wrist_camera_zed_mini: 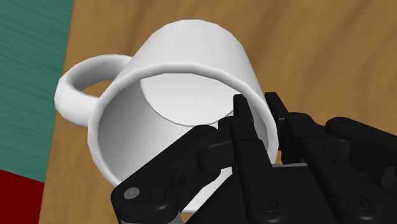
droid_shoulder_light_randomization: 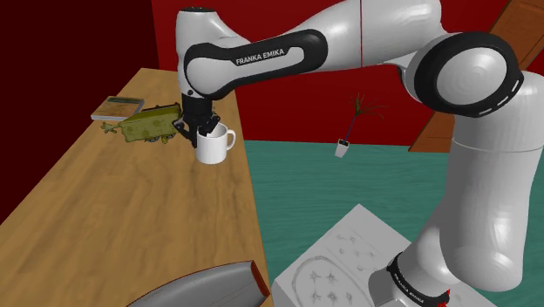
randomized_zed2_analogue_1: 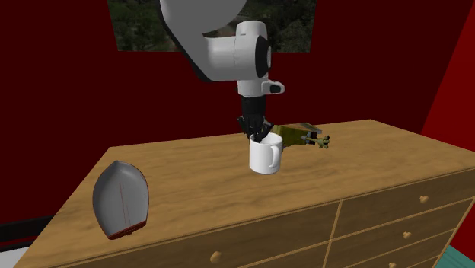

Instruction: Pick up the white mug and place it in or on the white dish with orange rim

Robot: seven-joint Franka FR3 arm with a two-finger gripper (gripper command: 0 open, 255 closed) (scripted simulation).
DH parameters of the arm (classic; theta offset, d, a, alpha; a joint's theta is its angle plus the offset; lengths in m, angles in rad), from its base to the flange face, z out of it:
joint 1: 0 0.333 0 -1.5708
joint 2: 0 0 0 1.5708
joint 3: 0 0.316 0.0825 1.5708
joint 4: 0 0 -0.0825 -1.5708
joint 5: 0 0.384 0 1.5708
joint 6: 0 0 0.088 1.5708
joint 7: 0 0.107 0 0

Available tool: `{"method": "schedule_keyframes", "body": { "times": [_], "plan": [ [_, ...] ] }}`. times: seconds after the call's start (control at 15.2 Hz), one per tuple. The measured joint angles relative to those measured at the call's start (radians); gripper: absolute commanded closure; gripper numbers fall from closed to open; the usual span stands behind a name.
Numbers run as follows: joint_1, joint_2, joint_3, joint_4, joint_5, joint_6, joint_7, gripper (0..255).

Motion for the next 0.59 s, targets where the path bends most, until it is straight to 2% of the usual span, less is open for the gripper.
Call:
{"method": "schedule_keyframes", "body": {
  "times": [0.59],
  "plan": [
    [0.0,-0.027,0.005,0.083,0.012,-0.109,-0.014,255]
  ]
}}
